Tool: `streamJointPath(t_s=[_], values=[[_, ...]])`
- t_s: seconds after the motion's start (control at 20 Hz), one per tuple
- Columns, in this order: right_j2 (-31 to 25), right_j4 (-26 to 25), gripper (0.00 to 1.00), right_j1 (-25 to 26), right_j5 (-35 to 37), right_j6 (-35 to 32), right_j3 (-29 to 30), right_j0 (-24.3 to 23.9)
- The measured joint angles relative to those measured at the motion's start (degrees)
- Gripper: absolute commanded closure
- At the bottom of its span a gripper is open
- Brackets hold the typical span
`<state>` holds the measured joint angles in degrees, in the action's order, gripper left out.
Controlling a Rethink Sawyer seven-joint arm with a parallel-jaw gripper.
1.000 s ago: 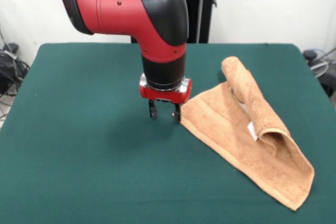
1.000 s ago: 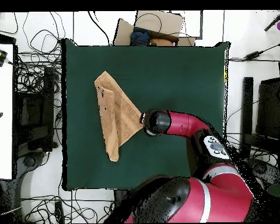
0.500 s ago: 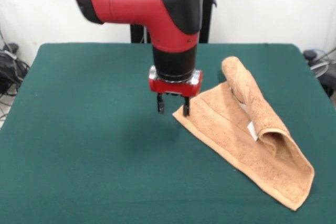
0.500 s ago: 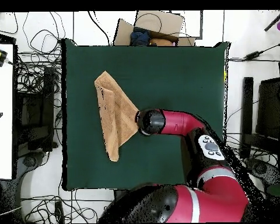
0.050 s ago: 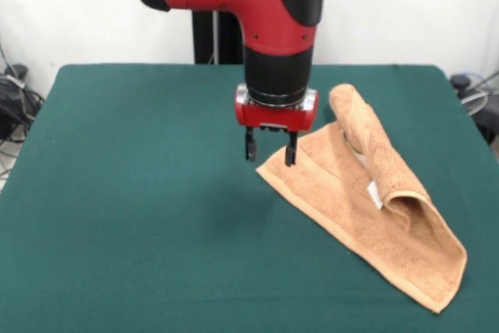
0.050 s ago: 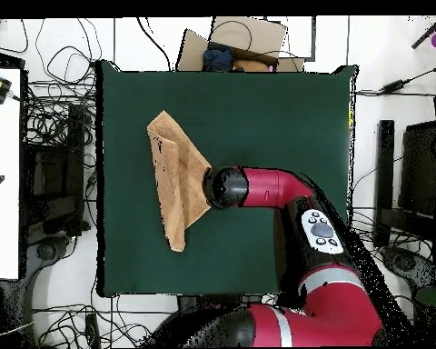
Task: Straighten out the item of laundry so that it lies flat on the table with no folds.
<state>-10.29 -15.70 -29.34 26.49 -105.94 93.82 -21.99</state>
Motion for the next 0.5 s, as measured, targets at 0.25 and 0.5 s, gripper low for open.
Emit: streamJointPath(t_s=[0.25,0.5], values=[[0.00,-0.01,0.00,1.80,0.00,0.00,0.01,-0.41],[0.17,0.00,0.00,4.37,-0.54,0.00,-0.01,0.03]])
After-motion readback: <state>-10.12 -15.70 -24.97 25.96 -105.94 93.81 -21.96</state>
